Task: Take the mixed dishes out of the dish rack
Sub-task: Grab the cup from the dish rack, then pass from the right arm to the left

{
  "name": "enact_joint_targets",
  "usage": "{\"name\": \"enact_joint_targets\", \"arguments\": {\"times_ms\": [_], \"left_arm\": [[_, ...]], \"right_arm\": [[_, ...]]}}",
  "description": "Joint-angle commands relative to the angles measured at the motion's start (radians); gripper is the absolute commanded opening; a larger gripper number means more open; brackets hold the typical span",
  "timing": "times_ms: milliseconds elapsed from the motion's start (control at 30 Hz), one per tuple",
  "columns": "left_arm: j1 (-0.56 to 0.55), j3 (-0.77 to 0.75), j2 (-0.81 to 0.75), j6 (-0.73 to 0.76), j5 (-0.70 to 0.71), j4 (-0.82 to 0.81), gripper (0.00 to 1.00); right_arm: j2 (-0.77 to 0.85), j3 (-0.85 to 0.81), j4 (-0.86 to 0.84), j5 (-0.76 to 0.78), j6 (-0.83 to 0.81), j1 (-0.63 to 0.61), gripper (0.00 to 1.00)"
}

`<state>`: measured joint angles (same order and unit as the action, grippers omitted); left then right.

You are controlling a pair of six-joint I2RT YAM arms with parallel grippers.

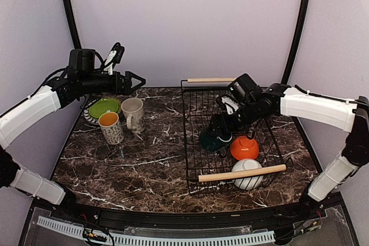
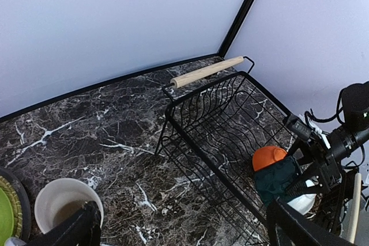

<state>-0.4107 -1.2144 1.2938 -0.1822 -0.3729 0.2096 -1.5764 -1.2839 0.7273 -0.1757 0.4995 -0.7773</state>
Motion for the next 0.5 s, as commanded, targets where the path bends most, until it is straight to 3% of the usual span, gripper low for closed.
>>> {"name": "enact_joint_targets", "arguments": {"times_ms": [0,167,467], "left_arm": [[-0.005,0.016,0.025,-0.040,-0.126,-0.043,0.99],[-0.007,0.016,0.069,-0.108,-0.296,-0.099,0.98],[-0.047,0.047,0.130,-0.268,-0.566,-0.333,0.96]], "right_arm": [[0.134,0.097,-0.300,-0.089,0.100,0.061,0.00],[0.234,0.209,-0.570,-0.184,0.180,0.125,0.00],[0.178,0.188,-0.858,-0.348,0.244,0.134,0.00]]}}
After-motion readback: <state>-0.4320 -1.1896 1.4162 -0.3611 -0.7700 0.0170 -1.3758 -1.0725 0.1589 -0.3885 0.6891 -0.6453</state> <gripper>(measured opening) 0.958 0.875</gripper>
